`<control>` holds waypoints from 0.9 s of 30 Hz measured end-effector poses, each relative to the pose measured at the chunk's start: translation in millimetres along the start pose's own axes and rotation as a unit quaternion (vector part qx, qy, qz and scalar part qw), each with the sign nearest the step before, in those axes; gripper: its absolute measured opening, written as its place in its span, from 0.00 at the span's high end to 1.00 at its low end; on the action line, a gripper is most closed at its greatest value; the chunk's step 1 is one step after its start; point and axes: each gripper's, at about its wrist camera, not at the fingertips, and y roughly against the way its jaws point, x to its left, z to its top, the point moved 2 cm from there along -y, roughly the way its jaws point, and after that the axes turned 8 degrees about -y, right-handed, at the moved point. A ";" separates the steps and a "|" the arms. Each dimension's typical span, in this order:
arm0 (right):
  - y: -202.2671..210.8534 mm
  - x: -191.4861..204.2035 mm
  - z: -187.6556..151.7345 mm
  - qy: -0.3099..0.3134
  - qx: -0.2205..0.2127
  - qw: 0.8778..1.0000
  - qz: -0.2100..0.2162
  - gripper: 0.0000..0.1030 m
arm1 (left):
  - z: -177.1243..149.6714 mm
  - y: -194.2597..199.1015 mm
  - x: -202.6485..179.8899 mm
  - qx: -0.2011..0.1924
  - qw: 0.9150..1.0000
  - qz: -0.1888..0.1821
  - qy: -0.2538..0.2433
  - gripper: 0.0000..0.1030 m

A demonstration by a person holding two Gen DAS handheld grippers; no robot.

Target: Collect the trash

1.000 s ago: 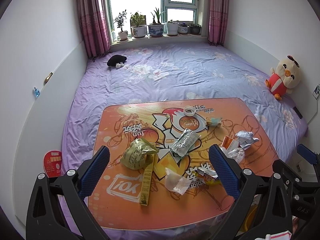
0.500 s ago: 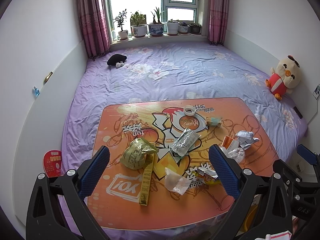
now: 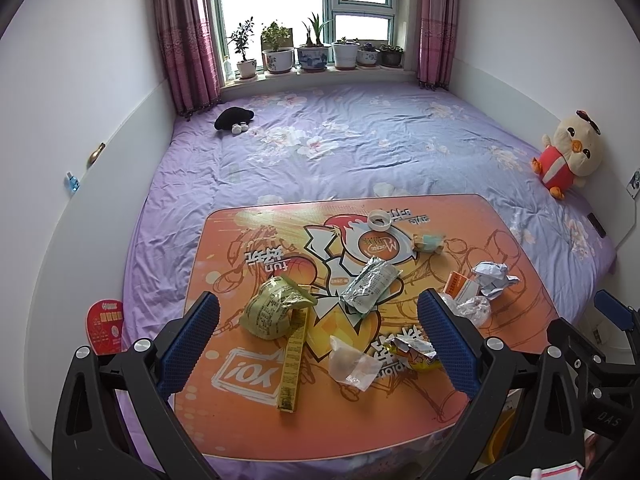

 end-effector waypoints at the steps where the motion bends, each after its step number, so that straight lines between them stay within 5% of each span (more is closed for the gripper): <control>1: -0.3 0.6 -0.5 0.000 0.001 1.000 0.000 0.02 | 0.4 0.0 0.0 0.000 1.000 0.000 0.000 0.04; 27: -9.4 0.2 -2.2 -0.005 0.002 1.000 0.005 0.02 | -1.0 -7.7 -2.7 0.006 1.000 -0.005 0.003 0.04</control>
